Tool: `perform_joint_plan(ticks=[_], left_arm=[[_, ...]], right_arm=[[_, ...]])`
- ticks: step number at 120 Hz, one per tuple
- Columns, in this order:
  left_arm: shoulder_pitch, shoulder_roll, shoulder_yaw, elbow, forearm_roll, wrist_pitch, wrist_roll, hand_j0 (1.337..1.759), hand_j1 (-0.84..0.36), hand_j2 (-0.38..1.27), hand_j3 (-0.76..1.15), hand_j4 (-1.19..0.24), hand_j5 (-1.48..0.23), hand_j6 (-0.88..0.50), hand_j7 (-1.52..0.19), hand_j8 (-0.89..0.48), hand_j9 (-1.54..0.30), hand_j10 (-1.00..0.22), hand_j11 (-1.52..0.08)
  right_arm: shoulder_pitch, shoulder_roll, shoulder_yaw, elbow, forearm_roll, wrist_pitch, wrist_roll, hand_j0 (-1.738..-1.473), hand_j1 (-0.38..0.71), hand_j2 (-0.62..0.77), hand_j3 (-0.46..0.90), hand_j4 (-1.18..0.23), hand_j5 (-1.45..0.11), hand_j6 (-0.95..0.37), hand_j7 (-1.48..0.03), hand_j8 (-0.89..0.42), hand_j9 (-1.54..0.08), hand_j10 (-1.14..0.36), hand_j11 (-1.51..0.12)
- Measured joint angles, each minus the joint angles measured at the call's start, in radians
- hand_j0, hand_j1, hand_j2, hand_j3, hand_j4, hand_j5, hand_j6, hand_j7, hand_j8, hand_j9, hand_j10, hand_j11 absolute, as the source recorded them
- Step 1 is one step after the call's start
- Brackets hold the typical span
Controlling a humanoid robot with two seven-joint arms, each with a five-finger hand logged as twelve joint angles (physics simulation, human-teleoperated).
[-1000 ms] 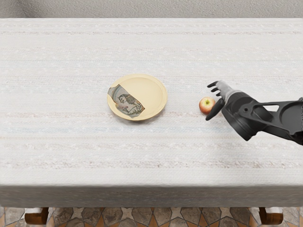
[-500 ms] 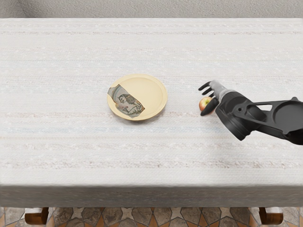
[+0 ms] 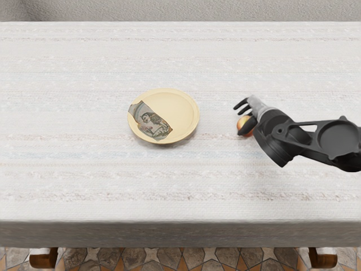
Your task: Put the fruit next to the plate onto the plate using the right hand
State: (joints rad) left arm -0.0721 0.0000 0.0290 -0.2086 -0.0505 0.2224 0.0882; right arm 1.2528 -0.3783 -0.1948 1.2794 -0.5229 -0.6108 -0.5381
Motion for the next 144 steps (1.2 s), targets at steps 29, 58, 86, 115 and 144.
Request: perform_joint_plan(ticks=[29, 58, 86, 115, 144], left_arm=[[0.000, 0.000, 0.000, 0.000, 0.000, 0.000, 0.000, 1.658, 0.34, 0.00, 0.00, -0.01, -0.01, -0.01, -0.01, -0.01, -0.01, -0.01, -0.01], [0.000, 0.000, 0.000, 0.000, 0.000, 0.000, 0.000, 1.658, 0.34, 0.00, 0.00, -0.01, -0.01, -0.01, -0.01, -0.01, -0.01, -0.01, -0.01], [0.000, 0.000, 0.000, 0.000, 0.000, 0.000, 0.000, 1.658, 0.34, 0.00, 0.00, -0.01, -0.01, -0.01, -0.01, -0.01, -0.01, -0.01, -0.01], [0.000, 0.000, 0.000, 0.000, 0.000, 0.000, 0.000, 1.658, 0.34, 0.00, 0.00, -0.01, -0.01, -0.01, -0.01, -0.01, -0.01, -0.01, -0.01], [0.000, 0.000, 0.000, 0.000, 0.000, 0.000, 0.000, 1.658, 0.34, 0.00, 0.00, -0.01, -0.01, -0.01, -0.01, -0.01, -0.01, -0.01, -0.01]], right_arm=[[0.001, 0.000, -0.004, -0.003, 0.002, 0.000, 0.000, -1.657, 0.22, -0.06, 0.00, -0.46, -0.62, -0.47, -0.61, -0.42, -0.62, -0.39, -0.62], [0.016, -0.005, -0.017, -0.001, 0.007, 0.000, -0.003, -1.657, 0.23, 0.04, 0.00, -0.52, -0.69, -0.52, -0.68, -0.43, -0.69, -0.38, -0.69], [0.060, -0.008, -0.034, 0.007, 0.012, 0.000, -0.017, -1.657, 0.22, 0.09, 0.00, -0.54, -0.71, -0.54, -0.70, -0.45, -0.71, -0.40, -0.70], [0.117, -0.005, -0.048, 0.033, 0.020, 0.000, -0.048, -1.658, 0.23, 0.12, 0.00, -0.54, -0.71, -0.55, -0.71, -0.46, -0.72, -0.41, -0.71], [0.173, 0.031, -0.059, 0.049, 0.034, 0.000, -0.071, -1.658, 0.23, 0.12, 0.00, -0.55, -0.72, -0.55, -0.71, -0.46, -0.72, -0.40, -0.71]])
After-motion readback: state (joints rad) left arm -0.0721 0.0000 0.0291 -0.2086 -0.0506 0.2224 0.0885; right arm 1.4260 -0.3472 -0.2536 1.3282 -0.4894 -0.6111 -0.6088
